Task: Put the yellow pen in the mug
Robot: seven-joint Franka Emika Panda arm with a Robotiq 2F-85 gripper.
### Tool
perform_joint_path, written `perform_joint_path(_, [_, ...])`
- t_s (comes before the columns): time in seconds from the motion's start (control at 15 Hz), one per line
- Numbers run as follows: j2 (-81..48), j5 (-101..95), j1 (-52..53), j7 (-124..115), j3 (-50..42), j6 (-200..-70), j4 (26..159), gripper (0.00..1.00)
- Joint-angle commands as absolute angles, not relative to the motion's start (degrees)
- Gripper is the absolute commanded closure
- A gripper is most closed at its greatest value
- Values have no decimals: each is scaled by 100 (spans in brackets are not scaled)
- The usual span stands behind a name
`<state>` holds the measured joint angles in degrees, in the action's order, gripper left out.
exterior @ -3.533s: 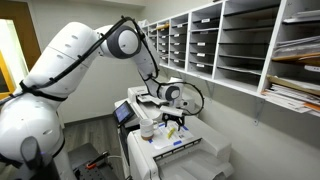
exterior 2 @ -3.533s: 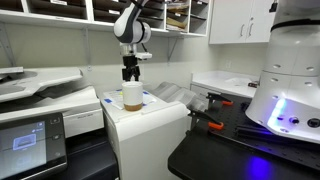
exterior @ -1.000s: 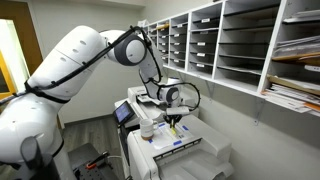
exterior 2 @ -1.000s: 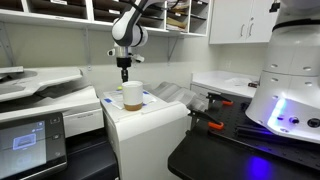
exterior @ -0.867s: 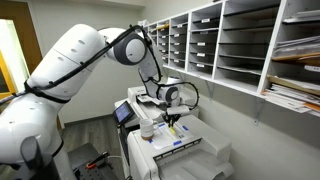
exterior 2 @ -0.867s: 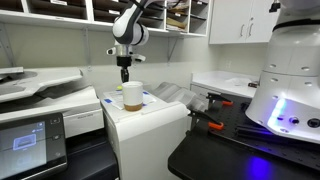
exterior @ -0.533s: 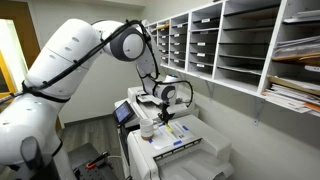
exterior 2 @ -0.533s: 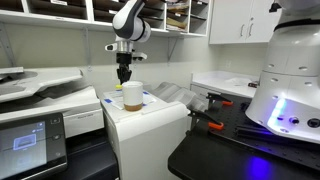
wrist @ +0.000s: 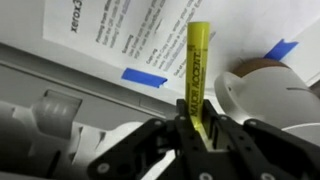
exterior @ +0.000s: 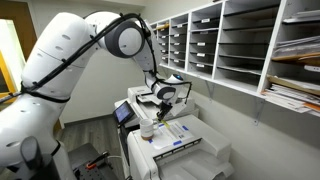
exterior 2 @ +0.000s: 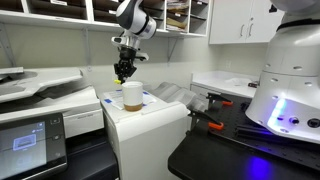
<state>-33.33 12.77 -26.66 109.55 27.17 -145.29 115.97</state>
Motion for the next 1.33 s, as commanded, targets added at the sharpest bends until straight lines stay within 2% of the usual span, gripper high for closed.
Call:
perform_joint_path(0.0, [-3152,2368,-3030,12535,3130,-14060,11652,95])
perform_joint_path(0.13, [-3050,2948,-2993,13191,3111,-13373,11543,95])
perform_joint_path(0.4, [-2699,3524,-2394,13371,2406,-11843,11390,95])
perform_joint_path(0.8, [-2478,3792,-1708,13361,1470,-11161,11381,95])
perform_joint_path(1.27, [-2604,3808,-1372,13613,997,-10538,11276,95])
